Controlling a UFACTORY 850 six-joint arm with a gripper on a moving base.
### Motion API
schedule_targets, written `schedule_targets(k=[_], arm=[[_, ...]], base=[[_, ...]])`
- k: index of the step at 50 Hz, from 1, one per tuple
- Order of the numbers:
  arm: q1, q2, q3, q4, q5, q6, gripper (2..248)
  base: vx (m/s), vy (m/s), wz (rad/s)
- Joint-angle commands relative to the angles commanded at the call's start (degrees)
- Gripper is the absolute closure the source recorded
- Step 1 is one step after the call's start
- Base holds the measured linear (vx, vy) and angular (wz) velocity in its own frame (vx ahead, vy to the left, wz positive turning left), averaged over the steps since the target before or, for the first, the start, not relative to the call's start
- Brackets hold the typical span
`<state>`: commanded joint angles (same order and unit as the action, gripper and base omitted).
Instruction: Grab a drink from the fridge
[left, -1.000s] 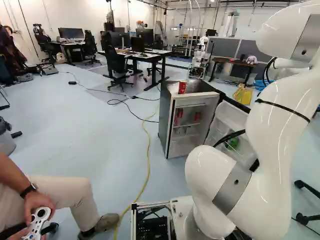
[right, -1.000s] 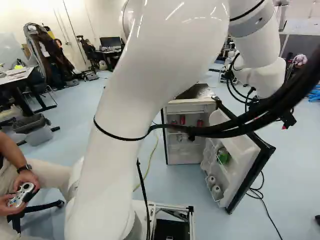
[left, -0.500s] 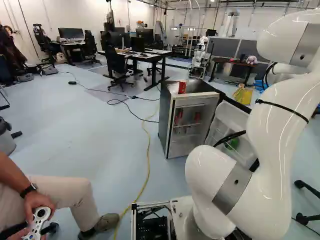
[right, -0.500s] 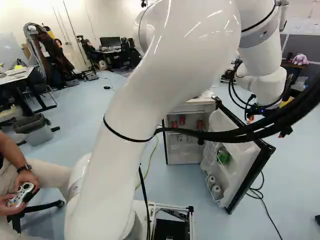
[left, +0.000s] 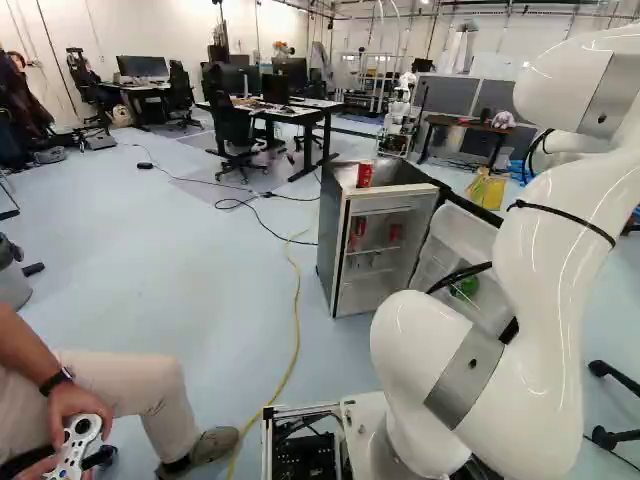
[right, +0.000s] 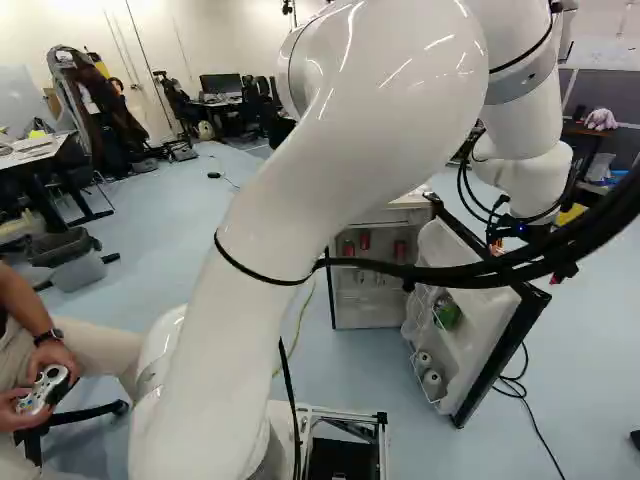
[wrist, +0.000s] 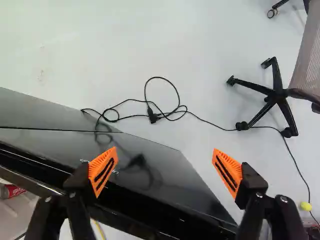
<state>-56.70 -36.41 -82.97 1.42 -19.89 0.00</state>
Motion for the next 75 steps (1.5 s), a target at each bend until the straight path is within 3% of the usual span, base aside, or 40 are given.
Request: schedule_targets(k=[32, 75], arm=[[-0.04, 0.85, 1.24, 0.00, -6.50, 0.00, 3], [0.63, 5.79, 8.49, 0.00, -14.73, 0.00, 3]], base=[[0.000, 0.000, 0.000], [0.000, 0.000, 0.000]])
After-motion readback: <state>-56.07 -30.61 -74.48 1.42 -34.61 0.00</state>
